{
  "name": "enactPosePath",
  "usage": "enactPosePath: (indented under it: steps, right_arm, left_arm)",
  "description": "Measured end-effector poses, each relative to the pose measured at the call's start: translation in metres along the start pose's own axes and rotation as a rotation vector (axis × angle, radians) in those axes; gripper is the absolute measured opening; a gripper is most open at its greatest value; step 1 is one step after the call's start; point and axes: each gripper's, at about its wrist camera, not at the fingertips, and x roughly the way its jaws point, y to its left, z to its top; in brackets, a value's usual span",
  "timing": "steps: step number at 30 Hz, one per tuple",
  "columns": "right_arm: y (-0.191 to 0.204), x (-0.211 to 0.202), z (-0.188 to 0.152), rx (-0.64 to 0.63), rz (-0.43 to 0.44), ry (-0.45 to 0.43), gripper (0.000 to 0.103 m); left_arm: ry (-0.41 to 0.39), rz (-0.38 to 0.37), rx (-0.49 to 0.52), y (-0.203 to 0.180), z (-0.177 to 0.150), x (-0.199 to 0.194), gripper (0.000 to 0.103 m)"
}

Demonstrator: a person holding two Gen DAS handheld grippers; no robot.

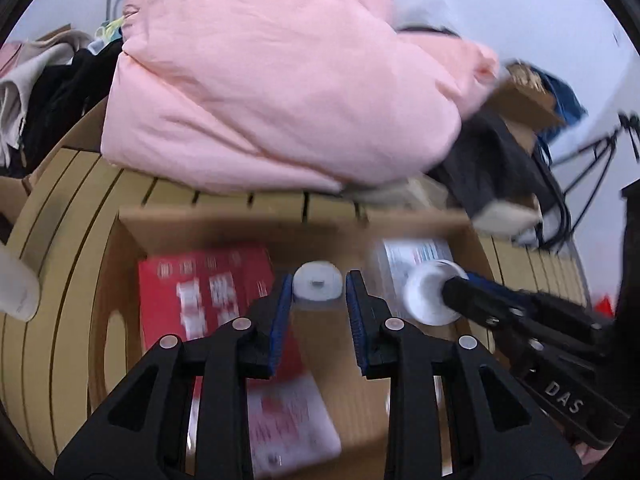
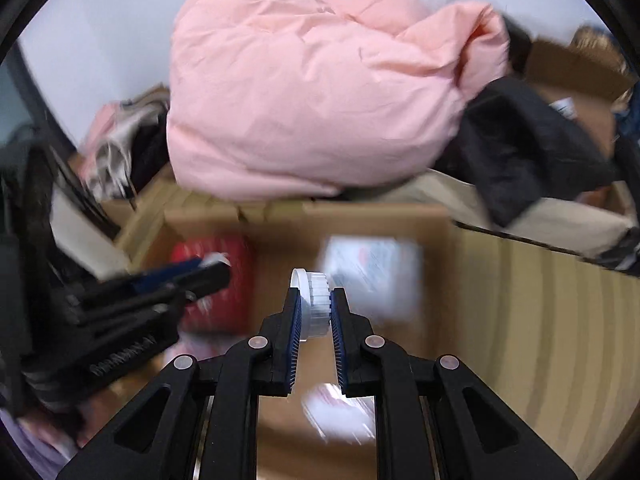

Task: Organize objects
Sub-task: 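Carry the brush head with the right gripper while the left carries the cap toward the tray, then open both grippers over the tray and withdraw them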

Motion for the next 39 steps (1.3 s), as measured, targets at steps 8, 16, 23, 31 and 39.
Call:
enactPosePath:
  steps: [8,16,23,31,39]
  right_arm:
    - [-0.005,0.045,0.023,0.090,0.072,0.044,0.022]
    - [0.010,-0.027,-0.008,-0.008,-0.029,0.014,0.033]
    - [0.046,-0.178,-0.065,-0.182,-0.088,-0.085,0.096]
    - [0.087,-0.344,-0.160,-0.275,-0.046,-0.132,0.096]
    - [0.123,-0.422,-0.285,-0.362,-0.045,-0.251,0.096]
  left_arm:
    - [-0.057,0.043,0.052,0.015,0.006,-0.016,0.064]
    - [-0.040,0.111,0.119,0.010,-0.025,-0.094,0.065]
    - [-0.181,0.158,0.239,-0.023,-0.089,-0.257,0.071]
    - [-0.240,0.036,0.232,-0.040,-0.182,-0.426,0.096]
    - [-0.441,0.049,0.311,-0.063,-0.309,-0.492,0.103]
